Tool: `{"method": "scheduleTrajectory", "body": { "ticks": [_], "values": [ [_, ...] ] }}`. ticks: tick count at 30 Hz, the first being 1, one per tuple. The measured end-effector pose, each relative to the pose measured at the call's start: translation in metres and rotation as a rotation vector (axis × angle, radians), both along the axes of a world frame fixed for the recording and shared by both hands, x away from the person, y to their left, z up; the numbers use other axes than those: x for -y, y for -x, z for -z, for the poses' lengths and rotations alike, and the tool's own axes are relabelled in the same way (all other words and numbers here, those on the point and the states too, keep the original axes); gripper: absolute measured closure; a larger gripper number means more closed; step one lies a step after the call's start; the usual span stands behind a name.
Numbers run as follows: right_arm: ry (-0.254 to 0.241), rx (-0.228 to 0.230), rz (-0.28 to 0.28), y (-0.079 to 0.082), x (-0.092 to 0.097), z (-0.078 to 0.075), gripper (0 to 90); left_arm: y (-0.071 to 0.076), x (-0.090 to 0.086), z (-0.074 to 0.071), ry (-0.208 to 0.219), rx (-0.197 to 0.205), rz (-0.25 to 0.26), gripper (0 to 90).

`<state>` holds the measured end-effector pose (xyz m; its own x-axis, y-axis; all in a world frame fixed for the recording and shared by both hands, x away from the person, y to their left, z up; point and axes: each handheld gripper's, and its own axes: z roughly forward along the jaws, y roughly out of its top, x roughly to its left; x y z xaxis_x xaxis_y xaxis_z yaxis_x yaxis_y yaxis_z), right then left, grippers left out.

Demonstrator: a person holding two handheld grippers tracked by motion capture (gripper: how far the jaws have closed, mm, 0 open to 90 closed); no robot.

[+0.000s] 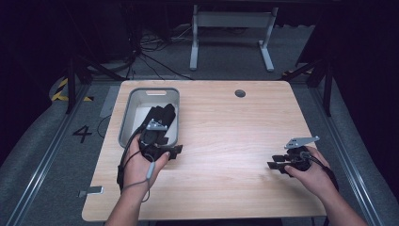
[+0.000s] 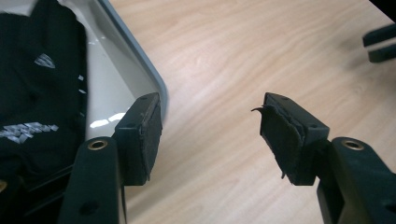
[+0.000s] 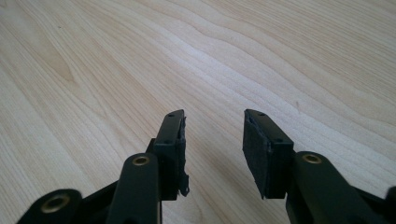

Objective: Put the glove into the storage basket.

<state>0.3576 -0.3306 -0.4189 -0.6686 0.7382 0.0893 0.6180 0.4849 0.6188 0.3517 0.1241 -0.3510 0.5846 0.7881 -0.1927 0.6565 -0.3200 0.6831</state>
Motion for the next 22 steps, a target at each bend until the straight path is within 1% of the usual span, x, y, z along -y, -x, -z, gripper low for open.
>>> {"method": "scheduleTrajectory", "body": {
  "ticks": [1, 2, 3, 4, 5, 7, 9, 11, 12, 14, 15, 16, 22],
  "values": [
    [-0.001, 0.001, 0.001, 0.000, 0.000, 0.000, 60.2, 0.002, 0.002, 0.003, -0.029, 0.003, 0.003, 39.1],
    [0.000, 0.001, -0.001, 0.000, 0.000, 0.000, 60.2, 0.003, 0.004, 0.006, -0.057, -0.009, 0.015, 38.2],
    [0.000, 0.001, -0.002, 0.000, 0.000, 0.000, 60.2, 0.003, 0.004, 0.008, -0.064, -0.025, 0.019, 38.1],
    [0.002, 0.001, -0.003, 0.000, -0.001, 0.001, 60.2, 0.003, 0.004, 0.011, -0.059, -0.041, 0.019, 37.9],
    [0.002, -0.001, -0.006, 0.000, -0.001, 0.001, 60.2, 0.003, 0.003, 0.013, -0.062, -0.052, 0.016, 37.6],
    [0.003, -0.002, -0.008, 0.000, -0.001, 0.002, 60.1, 0.003, 0.001, 0.016, -0.067, -0.064, 0.010, 37.6],
    [0.002, -0.003, -0.009, 0.000, -0.001, 0.002, 60.1, 0.004, 0.000, 0.017, -0.069, -0.068, 0.015, 37.6],
    [0.000, -0.001, -0.007, 0.000, 0.000, 0.002, 60.0, 0.007, 0.000, 0.019, -0.077, -0.078, 0.034, 36.4],
    [-0.003, -0.001, -0.006, 0.001, 0.000, 0.002, 60.0, 0.009, 0.000, 0.021, -0.086, -0.093, 0.053, 36.0],
    [-0.003, -0.001, -0.004, 0.001, 0.001, 0.001, 60.0, 0.010, 0.000, 0.023, -0.098, -0.117, 0.067, 36.4],
    [-0.004, -0.001, -0.004, 0.001, 0.001, 0.001, 60.0, 0.011, 0.001, 0.024, -0.107, -0.125, 0.070, 36.6],
    [-0.004, -0.001, -0.004, 0.001, 0.002, 0.001, 60.0, 0.011, 0.002, 0.024, -0.106, -0.131, 0.072, 36.7],
    [-0.006, 0.009, -0.008, 0.001, 0.001, 0.001, 59.4, 0.011, 0.001, 0.023, -0.103, -0.118, 0.074, 36.9]
  ]
}}
